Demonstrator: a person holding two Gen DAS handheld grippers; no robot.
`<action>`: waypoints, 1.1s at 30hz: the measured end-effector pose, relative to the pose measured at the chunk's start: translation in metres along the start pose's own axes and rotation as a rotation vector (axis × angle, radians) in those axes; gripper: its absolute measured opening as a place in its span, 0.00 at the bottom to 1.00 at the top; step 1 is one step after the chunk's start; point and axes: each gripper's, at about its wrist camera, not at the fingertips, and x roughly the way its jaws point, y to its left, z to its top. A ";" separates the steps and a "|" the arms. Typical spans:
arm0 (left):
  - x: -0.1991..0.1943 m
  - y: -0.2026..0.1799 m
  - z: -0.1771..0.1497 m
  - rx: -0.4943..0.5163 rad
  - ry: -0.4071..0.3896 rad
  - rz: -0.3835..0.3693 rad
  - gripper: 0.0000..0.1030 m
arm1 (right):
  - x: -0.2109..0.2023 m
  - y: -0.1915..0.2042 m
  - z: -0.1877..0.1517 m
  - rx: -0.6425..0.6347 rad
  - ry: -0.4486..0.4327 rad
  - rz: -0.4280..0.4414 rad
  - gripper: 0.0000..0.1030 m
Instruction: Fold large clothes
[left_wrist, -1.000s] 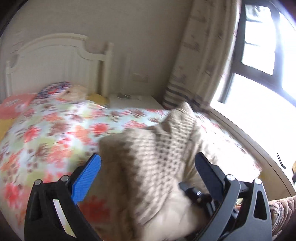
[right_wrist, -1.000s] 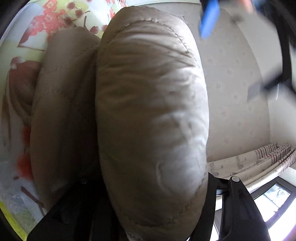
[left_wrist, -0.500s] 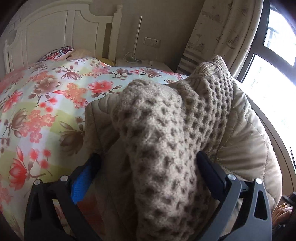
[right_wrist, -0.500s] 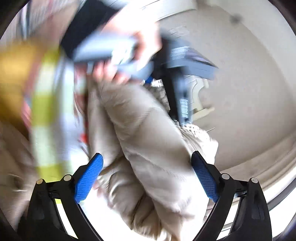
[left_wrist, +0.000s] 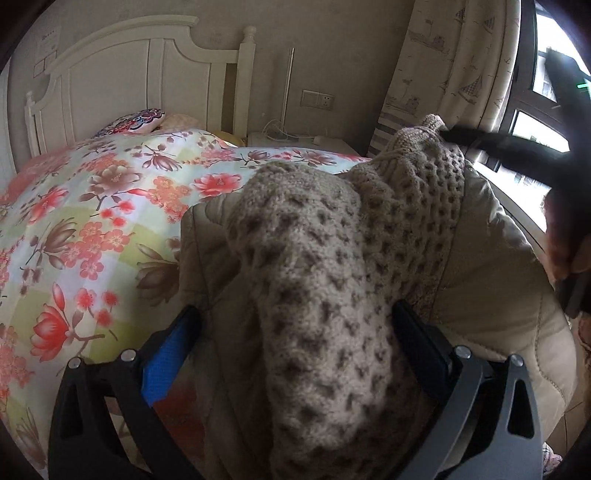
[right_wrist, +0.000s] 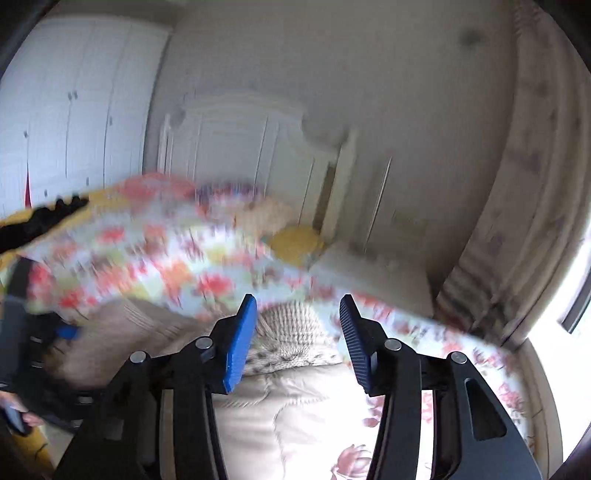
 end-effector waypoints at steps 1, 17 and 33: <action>0.001 0.000 0.000 0.000 0.001 0.019 0.98 | 0.044 0.001 -0.013 -0.006 0.143 0.038 0.46; -0.003 0.003 -0.003 -0.006 -0.004 0.067 0.98 | 0.048 0.037 -0.011 -0.068 0.225 -0.058 0.47; 0.003 0.037 -0.009 -0.151 0.136 0.047 0.98 | 0.022 0.031 -0.017 -0.023 0.129 -0.116 0.49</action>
